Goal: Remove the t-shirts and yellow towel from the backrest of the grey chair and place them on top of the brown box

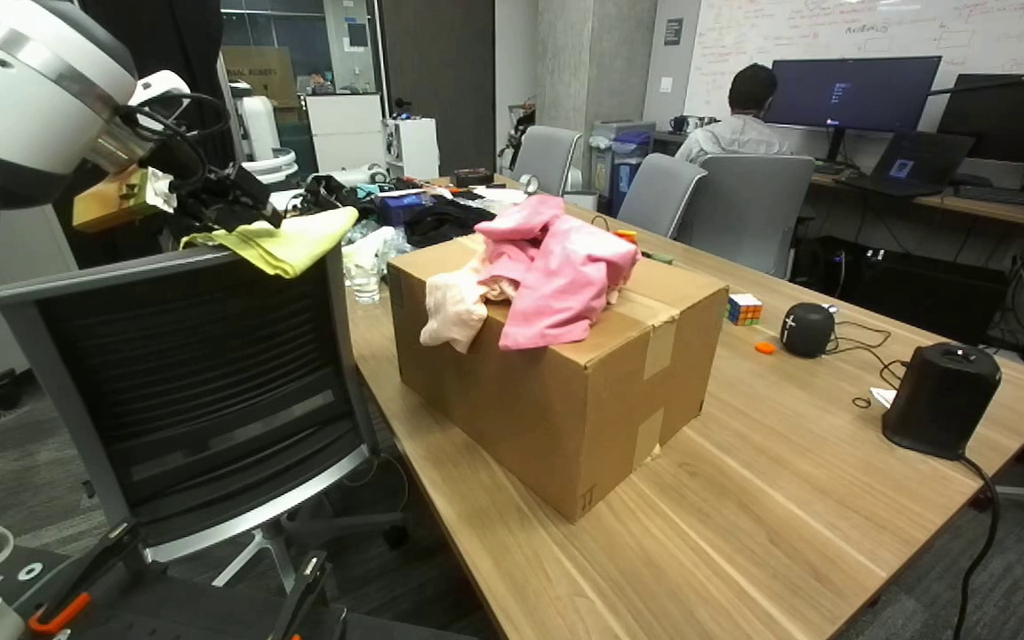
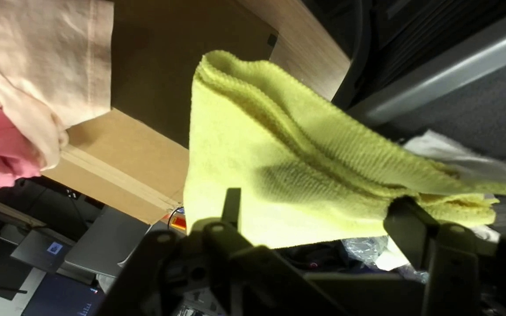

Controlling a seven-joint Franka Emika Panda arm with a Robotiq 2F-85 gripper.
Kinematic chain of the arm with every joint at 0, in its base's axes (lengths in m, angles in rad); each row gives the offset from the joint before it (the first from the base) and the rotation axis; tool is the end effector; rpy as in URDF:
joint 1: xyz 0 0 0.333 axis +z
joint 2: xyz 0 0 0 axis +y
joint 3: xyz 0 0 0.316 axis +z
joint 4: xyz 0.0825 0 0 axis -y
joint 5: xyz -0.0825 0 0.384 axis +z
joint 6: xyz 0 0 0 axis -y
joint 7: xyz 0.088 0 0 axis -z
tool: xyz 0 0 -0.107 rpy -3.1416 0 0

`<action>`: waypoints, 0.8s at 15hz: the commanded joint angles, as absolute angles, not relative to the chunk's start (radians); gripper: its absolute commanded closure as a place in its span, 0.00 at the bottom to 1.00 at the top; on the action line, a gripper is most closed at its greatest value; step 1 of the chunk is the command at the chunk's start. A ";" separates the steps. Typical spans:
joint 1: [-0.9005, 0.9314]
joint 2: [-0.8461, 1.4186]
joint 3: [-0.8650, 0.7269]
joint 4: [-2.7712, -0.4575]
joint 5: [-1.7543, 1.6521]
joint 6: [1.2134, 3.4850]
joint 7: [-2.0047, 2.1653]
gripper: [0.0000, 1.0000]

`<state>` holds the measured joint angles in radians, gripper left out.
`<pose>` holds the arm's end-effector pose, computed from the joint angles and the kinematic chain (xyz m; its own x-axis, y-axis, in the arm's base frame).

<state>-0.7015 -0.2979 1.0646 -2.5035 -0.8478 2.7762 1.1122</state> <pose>0.4364 0.2008 0.3626 0.7788 0.1400 0.6114 -0.0673 -0.9505 0.3034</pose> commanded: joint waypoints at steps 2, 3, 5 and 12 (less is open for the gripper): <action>-0.759 -0.287 1.104 -2.476 -0.882 2.785 1.144 0.58; -0.762 -0.290 1.106 -2.476 -0.882 2.787 1.142 0.65; -0.758 -0.297 1.105 -2.479 -0.876 2.789 1.133 0.80; -0.730 -0.316 1.082 -2.489 -0.861 2.820 1.117 0.95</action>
<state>-0.7337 -0.2984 1.0920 -2.4893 -0.8478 2.7844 1.1161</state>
